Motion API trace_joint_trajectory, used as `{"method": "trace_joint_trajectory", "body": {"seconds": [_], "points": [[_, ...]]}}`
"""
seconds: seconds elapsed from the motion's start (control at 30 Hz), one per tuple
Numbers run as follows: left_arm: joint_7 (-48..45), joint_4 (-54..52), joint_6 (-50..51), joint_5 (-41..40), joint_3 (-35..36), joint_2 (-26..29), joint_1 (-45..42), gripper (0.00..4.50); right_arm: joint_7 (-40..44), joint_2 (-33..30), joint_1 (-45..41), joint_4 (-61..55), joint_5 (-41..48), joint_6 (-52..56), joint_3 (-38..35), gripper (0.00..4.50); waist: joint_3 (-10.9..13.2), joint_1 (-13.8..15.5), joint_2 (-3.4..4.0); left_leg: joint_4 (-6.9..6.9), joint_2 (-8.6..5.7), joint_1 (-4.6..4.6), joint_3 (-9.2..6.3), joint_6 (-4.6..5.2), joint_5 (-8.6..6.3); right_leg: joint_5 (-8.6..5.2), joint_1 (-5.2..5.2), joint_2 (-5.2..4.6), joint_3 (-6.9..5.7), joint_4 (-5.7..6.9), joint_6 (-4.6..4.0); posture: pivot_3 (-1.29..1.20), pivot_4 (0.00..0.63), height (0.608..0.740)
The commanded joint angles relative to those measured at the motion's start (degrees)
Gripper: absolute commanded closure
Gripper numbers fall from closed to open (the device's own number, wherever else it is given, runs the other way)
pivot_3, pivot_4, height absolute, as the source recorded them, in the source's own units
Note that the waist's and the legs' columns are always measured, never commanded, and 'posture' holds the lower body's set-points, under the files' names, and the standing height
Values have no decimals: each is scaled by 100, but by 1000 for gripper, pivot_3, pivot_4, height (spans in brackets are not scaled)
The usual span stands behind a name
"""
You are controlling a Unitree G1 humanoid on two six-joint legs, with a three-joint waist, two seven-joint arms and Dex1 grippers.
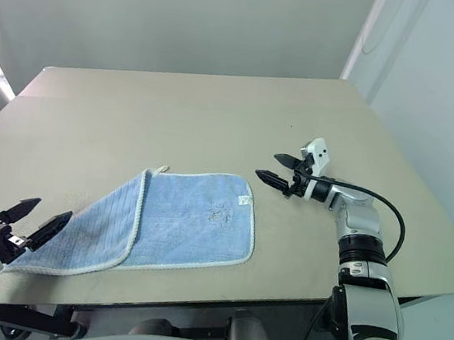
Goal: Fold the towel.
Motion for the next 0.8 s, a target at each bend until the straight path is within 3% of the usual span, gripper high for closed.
{"method": "trace_joint_trajectory", "body": {"seconds": [0.03,0.4,0.67,0.8], "points": [[36,128,225,-311,108,42,-470,22,-136,-62,-23,-304,131,45,-96,0,0,19,0,3,0,0,-2,0,0,0,0,3,0,3,0,0,0,740],[-346,262,393,-67,-162,258,-819,22,-560,108,127,-712,109,953,203,0,-1,1,-2,10,0,-1,-2,1,0,2,0,12,2,7,2,0,0,740],[-260,73,507,31,-339,183,-944,22,-976,537,-335,136,-402,563,689,0,-1,-4,-1,12,3,4,-1,0,1,3,2,23,2,18,2,0,0,740],[-274,-4,504,104,-437,153,-878,22,-1544,865,-777,1131,-847,52,885,0,-2,-21,-3,13,2,2,-1,0,1,11,1,18,2,15,15,0,0,740]]}}
